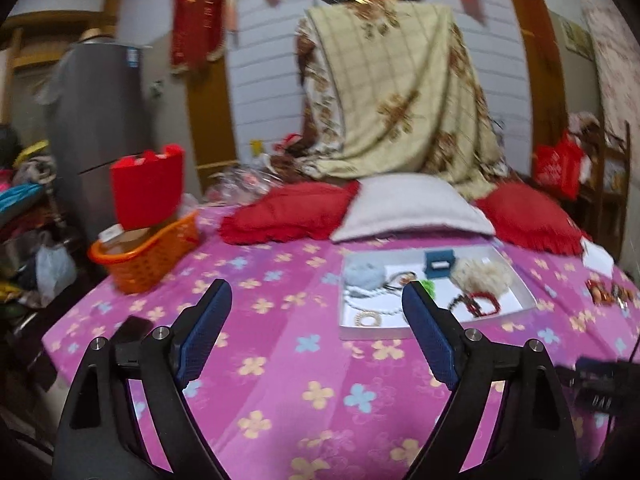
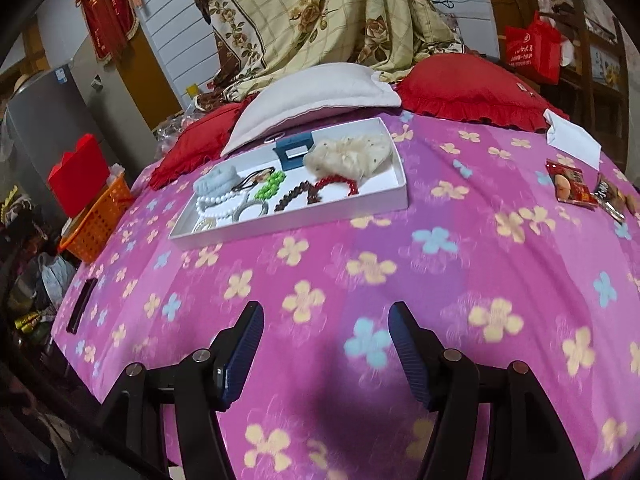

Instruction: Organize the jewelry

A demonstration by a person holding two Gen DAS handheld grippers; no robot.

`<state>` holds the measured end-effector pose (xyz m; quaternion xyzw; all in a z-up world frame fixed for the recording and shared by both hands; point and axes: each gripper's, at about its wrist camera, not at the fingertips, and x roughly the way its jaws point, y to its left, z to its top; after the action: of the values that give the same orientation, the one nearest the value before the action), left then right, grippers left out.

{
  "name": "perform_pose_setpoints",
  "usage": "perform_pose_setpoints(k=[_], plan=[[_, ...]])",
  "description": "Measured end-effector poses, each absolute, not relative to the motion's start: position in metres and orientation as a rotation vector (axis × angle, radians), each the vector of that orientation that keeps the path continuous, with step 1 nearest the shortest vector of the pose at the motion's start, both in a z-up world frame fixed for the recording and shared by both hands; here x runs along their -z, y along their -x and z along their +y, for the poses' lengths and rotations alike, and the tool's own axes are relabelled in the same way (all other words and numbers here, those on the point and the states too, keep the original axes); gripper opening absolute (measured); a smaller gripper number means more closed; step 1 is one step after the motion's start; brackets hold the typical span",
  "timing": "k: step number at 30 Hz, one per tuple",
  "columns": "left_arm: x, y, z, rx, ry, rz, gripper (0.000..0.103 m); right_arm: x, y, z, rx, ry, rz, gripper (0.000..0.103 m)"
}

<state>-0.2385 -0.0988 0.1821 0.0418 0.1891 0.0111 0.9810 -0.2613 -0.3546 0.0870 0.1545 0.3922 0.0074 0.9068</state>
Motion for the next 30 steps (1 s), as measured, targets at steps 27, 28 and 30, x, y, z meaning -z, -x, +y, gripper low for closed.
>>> perform_pose_setpoints(k=[27,28,30], plan=[[-0.127,0.297,-0.099,0.022,-0.088,0.59,0.087,-0.107,0.317,-0.286,0.061,-0.103,0.706,0.077],[-0.125,0.297,-0.1,0.023,-0.094,0.595,0.087,-0.106,0.317,-0.286,0.064,-0.101,0.708,0.077],[-0.121,0.297,-0.102,0.029,-0.1,0.611,0.088,-0.104,0.316,-0.287,0.066,-0.103,0.716,0.077]])
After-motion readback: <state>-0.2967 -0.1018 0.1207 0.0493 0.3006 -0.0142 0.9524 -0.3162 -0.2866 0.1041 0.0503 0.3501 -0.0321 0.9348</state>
